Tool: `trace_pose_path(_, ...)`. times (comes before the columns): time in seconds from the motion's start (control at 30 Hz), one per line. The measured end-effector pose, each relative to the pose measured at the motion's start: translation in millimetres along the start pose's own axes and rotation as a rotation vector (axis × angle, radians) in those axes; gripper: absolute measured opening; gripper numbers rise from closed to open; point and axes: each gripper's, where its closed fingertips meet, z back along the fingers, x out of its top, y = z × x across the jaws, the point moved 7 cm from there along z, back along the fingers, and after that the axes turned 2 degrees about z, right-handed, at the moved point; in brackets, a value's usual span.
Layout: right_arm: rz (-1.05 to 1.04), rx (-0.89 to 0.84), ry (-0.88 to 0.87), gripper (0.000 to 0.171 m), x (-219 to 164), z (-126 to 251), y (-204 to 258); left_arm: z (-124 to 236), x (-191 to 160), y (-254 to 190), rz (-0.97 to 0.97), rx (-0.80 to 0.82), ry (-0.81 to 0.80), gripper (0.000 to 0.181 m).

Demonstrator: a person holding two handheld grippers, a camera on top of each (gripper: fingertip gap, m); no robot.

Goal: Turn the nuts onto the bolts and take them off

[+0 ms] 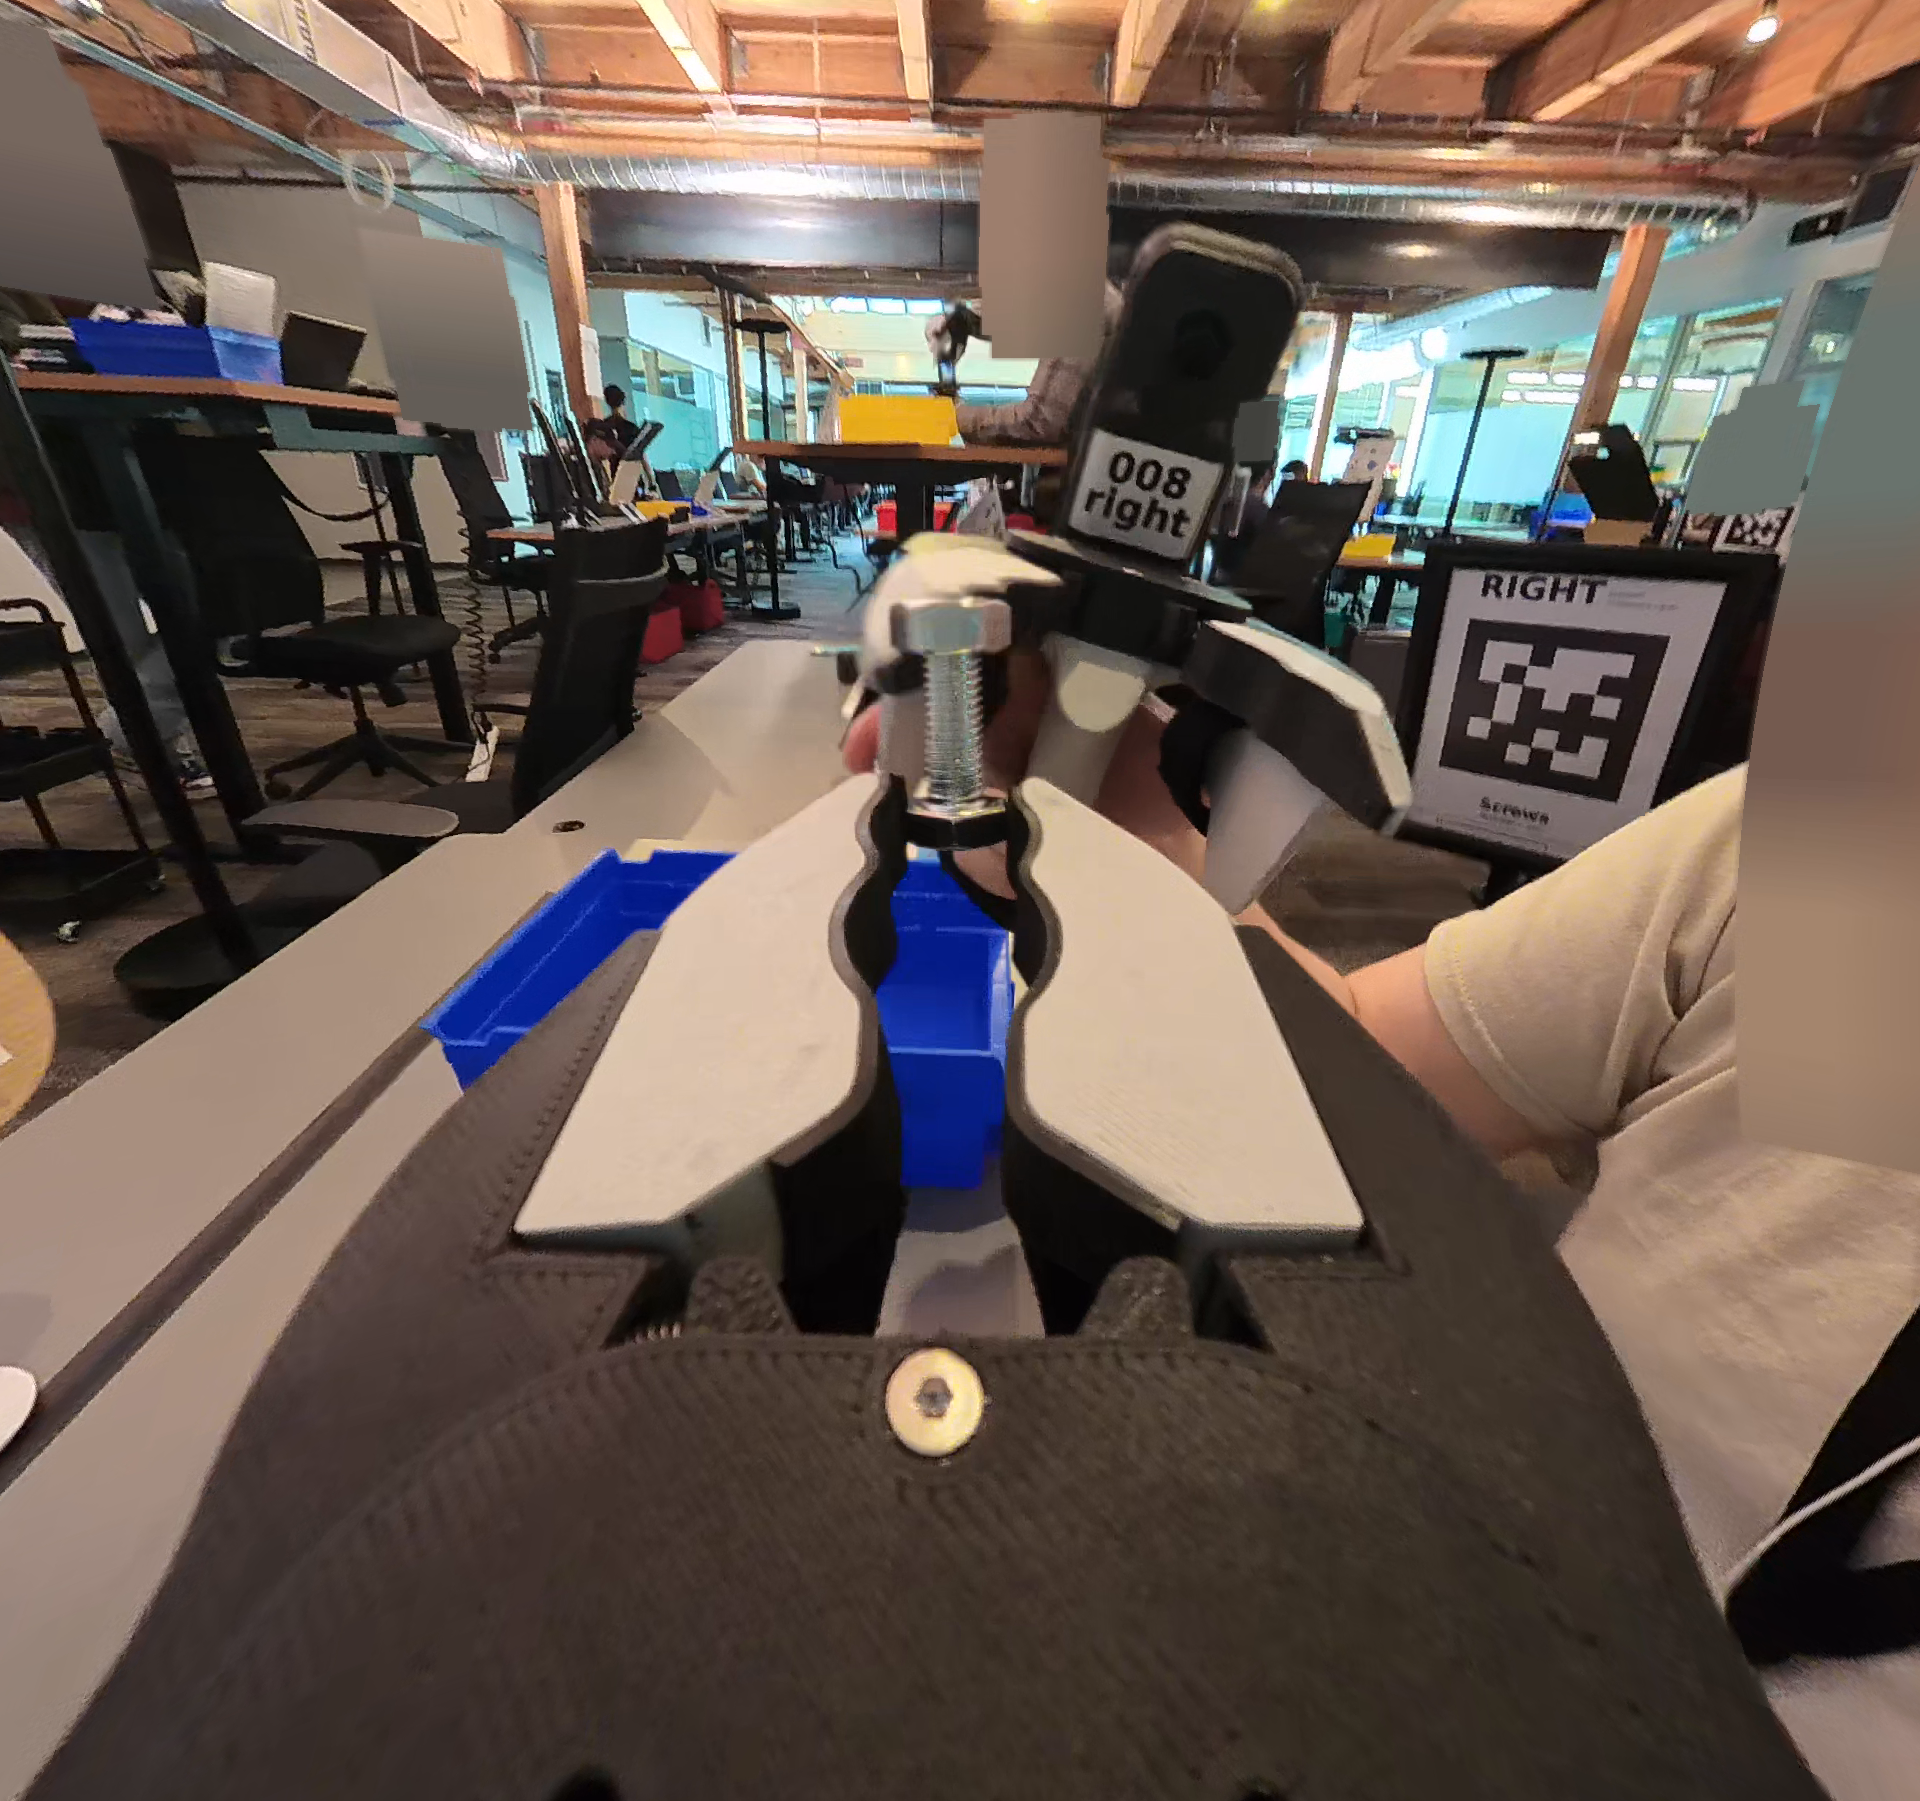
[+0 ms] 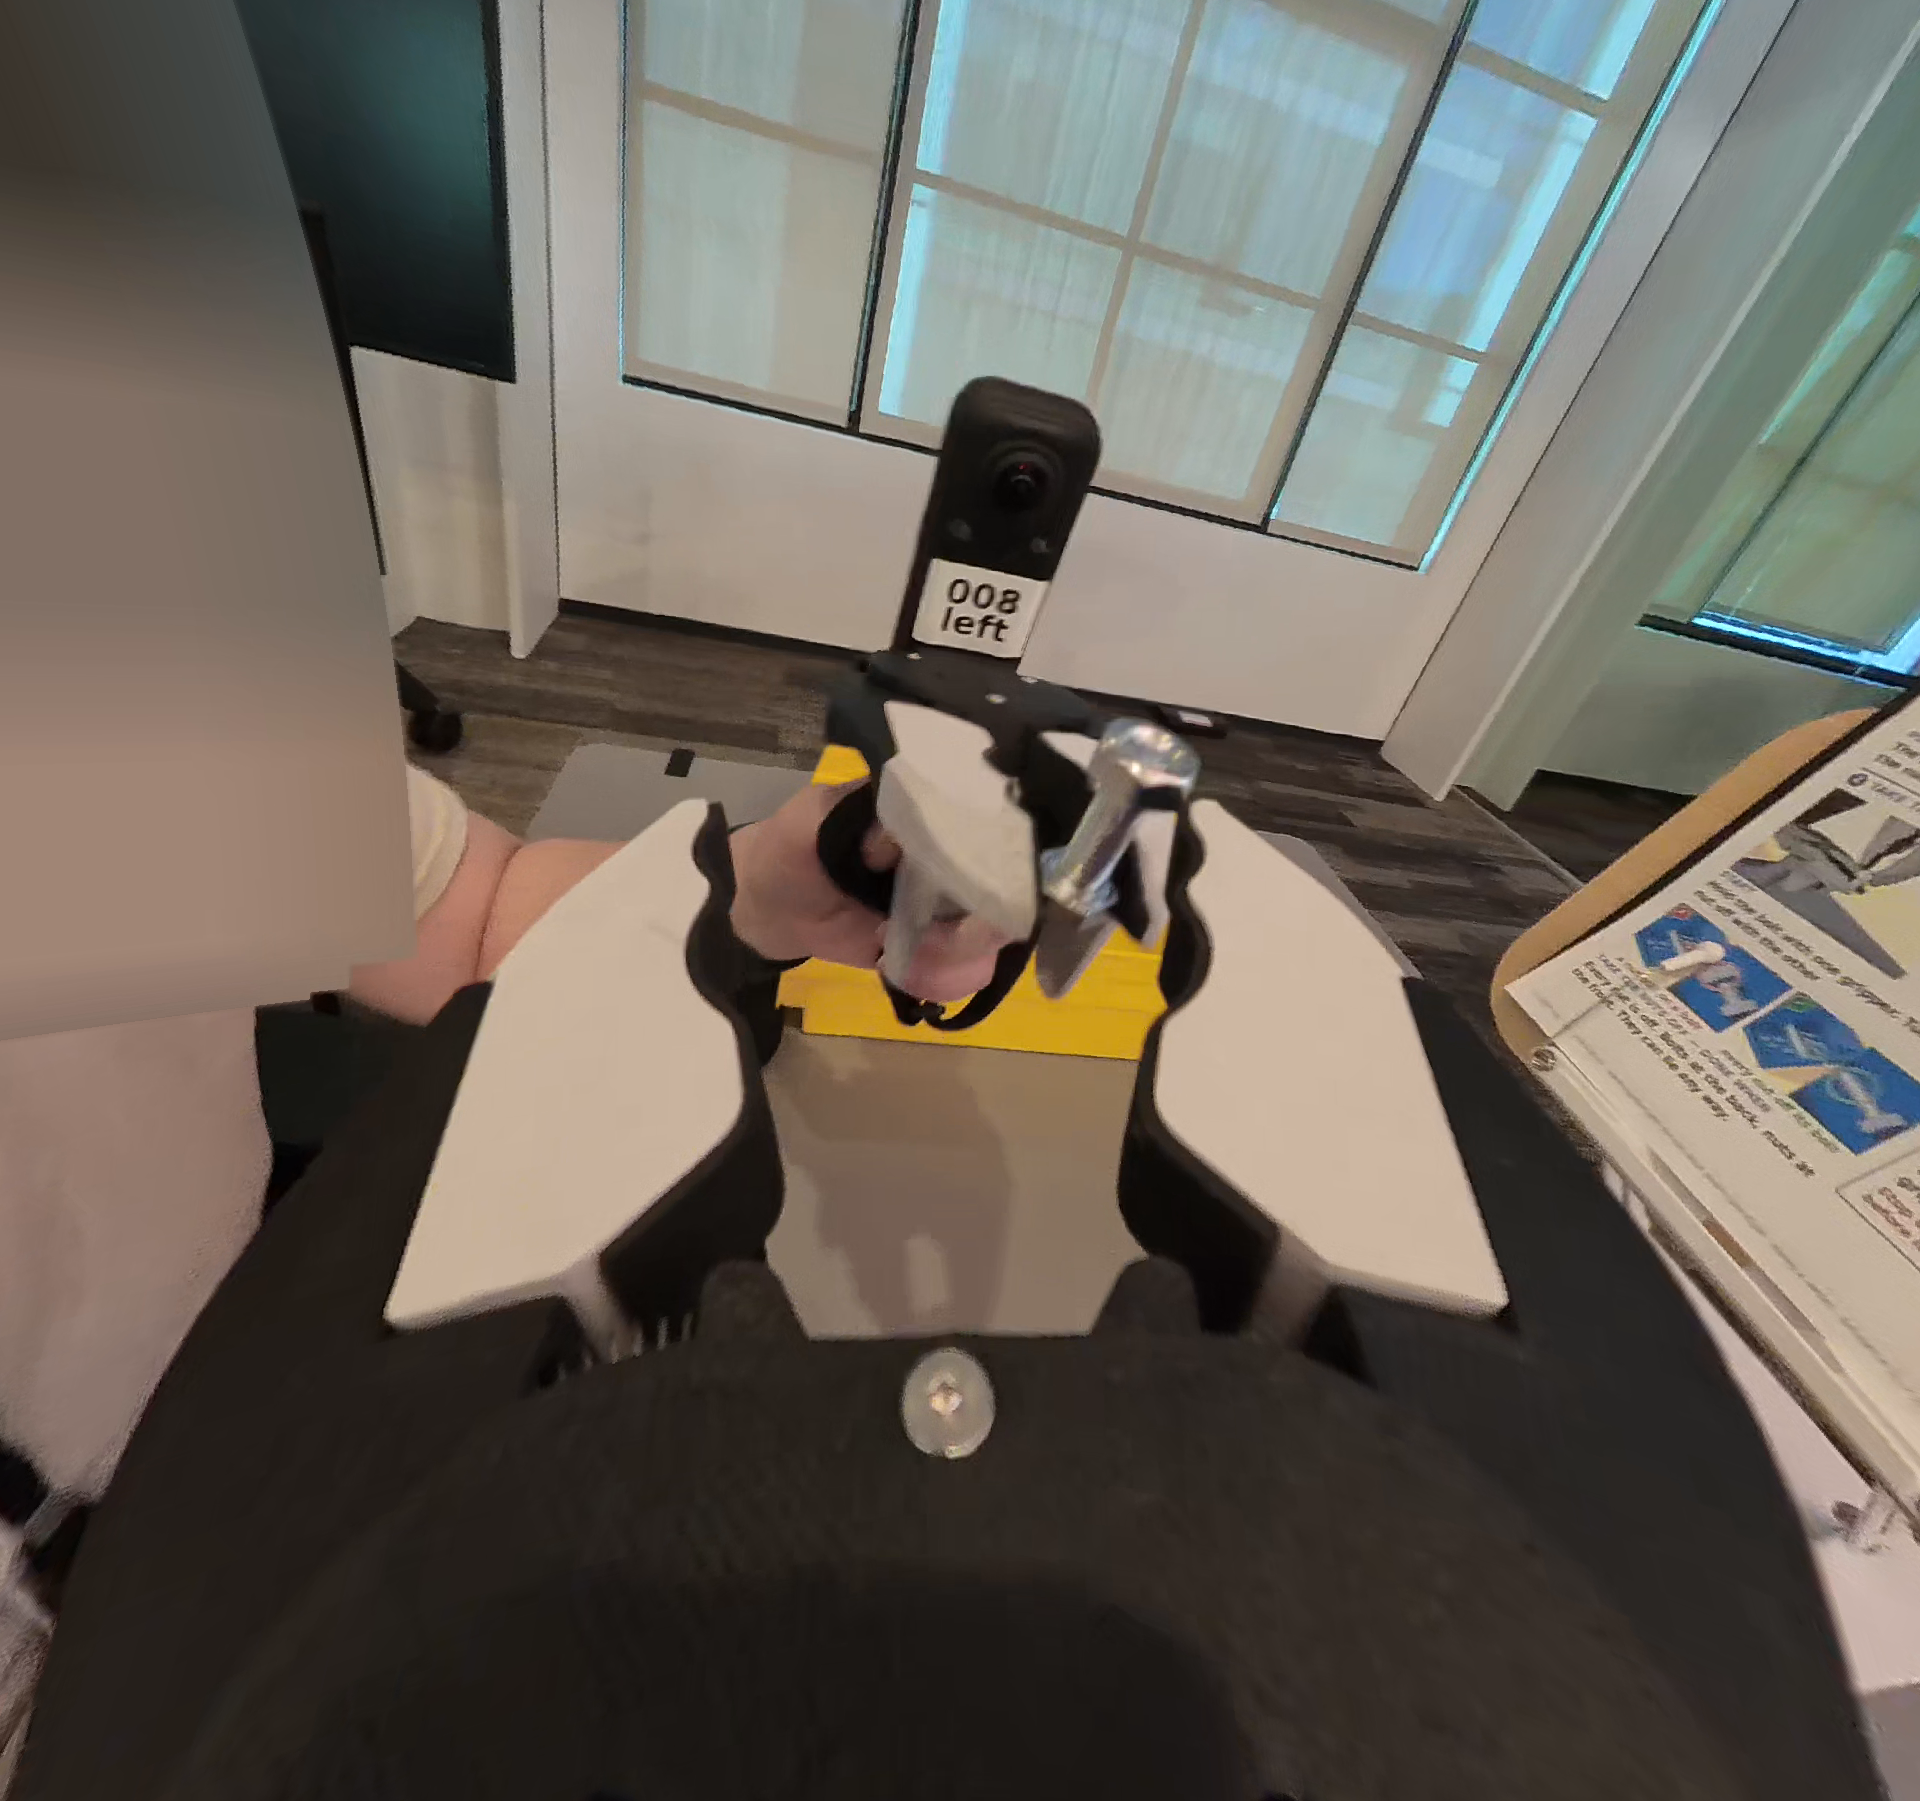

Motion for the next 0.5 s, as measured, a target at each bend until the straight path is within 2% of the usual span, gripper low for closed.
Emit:
trace_pose_path(0.03, 0.004, 0.024, -0.005, 0.073, 2.4, 3.3, 2.7, 2.3, 1.8, 1.1, 0.007, 0.000, -0.010, 0.018)
trace_pose_path(0.13, 0.002, -0.035, -0.054, 0.071, 8.6, 7.2, -0.5, 3.8, 2.8, 1.3, 0.008, -0.002, -0.013, 0.018)
trace_pose_path(0.23, 0.000, -0.112, -0.072, 0.075, 5.5, 2.1, -7.9, -2.2, -0.5, -3.8, 0.000, -0.026, 0.007, 0.018)
trace_pose_path(0.33, -0.045, -0.021, -0.089, 0.080, 3.6, -6.5, -1.1, -5.8, -3.9, -4.2, -0.020, -0.013, 0.027, 0.018)
trace_pose_path(0.4, -0.043, -0.037, -0.073, 0.085, 4.3, -4.7, -1.7, -2.0, -1.5, -0.7, -0.023, 0.018, 0.007, 0.018)
trace_pose_path(0.43, -0.039, -0.035, -0.063, 0.083, 5.0, -1.3, -1.7, 0.9, 0.4, 1.3, -0.018, 0.029, -0.001, 0.018)
trace_pose_path(0.5, -0.060, 0.013, -0.058, 0.068, 8.1, 5.8, 1.3, 7.3, 4.7, 5.0, -0.002, 0.044, -0.026, 0.018)
